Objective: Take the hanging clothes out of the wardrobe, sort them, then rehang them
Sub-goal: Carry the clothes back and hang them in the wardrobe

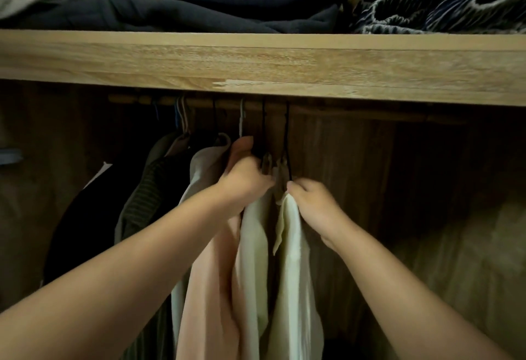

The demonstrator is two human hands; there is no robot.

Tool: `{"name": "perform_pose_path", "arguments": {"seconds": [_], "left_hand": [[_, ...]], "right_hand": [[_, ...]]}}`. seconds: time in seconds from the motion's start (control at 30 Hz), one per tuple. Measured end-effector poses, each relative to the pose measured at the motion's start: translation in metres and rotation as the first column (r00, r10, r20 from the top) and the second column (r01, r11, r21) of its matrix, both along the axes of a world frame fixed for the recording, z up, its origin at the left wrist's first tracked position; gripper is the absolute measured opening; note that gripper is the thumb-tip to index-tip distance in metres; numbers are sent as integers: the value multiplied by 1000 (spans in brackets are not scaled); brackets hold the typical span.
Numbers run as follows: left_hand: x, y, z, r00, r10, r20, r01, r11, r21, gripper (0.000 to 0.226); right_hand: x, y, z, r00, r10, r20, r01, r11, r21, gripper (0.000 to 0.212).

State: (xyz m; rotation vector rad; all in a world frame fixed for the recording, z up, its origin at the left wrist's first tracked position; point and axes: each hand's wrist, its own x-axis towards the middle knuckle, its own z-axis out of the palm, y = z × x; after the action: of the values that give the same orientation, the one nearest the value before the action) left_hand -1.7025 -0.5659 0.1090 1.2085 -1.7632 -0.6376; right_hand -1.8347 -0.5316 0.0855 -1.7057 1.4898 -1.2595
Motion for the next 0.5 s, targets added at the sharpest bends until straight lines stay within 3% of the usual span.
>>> {"name": "perform_pose_path", "arguments": {"seconds": [0.13,0.3,0.4,0.5], "left_hand": [[5,36,-17,966,88,242,-71,994,-78,51],[24,72,-41,982,-30,187,22,999,47,51],[45,85,-49,978,0,208,-7,999,32,40],[69,95,-55,949,93,301,-94,995,-11,35]], "right_hand": [[-3,26,-4,992,-16,-123,12,999,-33,40],[2,55,-19,951,-66,-303,85,995,52,56],[16,74,-24,823,-74,-564,156,983,99,48],[37,90,-26,684,-72,-726,216,970,108,36]]}}
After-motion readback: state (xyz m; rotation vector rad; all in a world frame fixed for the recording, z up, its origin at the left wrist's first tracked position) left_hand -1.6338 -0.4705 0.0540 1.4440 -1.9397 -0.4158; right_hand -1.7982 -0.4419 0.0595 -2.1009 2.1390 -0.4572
